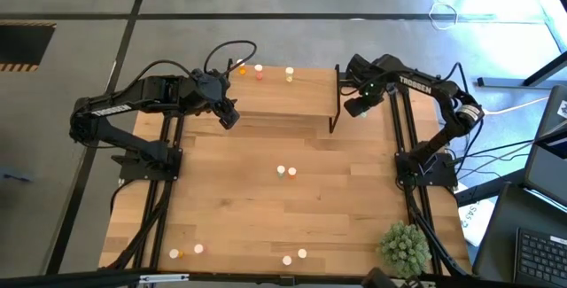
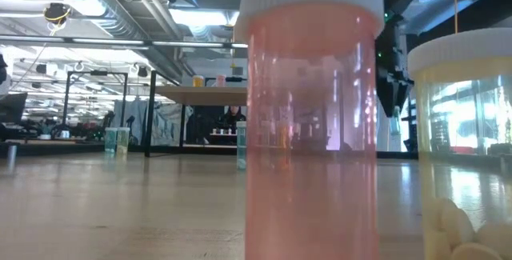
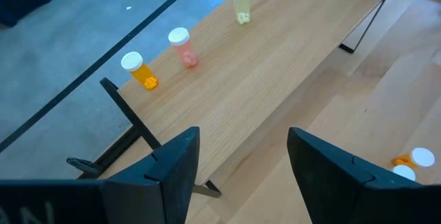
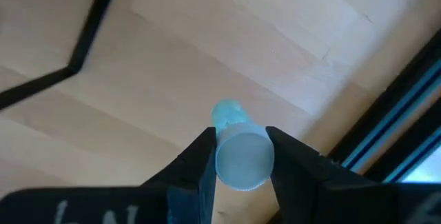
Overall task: Pick and place medicine bottles onto shelf by color
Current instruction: Put the top right blue pill bottle on the shelf
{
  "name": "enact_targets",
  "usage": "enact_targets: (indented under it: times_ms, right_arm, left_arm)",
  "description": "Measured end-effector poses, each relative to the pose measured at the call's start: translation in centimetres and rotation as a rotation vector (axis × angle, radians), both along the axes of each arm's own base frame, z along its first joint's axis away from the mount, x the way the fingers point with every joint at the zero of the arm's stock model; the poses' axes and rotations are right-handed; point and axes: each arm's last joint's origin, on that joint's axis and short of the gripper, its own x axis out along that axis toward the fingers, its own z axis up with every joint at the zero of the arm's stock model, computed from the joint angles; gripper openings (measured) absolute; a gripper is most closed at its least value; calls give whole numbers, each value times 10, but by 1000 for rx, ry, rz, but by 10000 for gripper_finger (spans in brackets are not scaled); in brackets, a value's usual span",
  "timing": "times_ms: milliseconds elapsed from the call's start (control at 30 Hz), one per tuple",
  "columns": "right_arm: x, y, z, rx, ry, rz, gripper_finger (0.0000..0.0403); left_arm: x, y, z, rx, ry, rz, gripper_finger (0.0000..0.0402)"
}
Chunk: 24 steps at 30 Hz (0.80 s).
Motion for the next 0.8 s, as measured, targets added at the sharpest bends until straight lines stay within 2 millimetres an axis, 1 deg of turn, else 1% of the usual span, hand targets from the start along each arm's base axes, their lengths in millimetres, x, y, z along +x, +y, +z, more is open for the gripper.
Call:
enact_targets:
  times_ms: [100, 267, 433, 567, 700, 800]
  right_arm:
    - [3, 5, 12, 16, 18, 16, 115]
    - [11, 12, 37, -1, 40, 53, 114]
    - [19, 19, 67, -58, 38, 71, 115]
    - [21, 26, 95, -104, 39, 81, 115]
    - [24, 31, 124, -163, -28, 90, 115]
    - [26, 34, 143, -212, -93, 90, 116]
  left_arm:
    - [0, 0, 0, 0, 0, 0, 215]
    - [2, 0, 2, 4, -26, 0, 215]
    - [3, 1, 4, 16, -53, 2, 215]
    - [4, 1, 4, 13, -58, 5, 215]
    - [4, 1, 4, 11, -59, 6, 215]
    - [9, 1, 1, 10, -43, 7, 215]
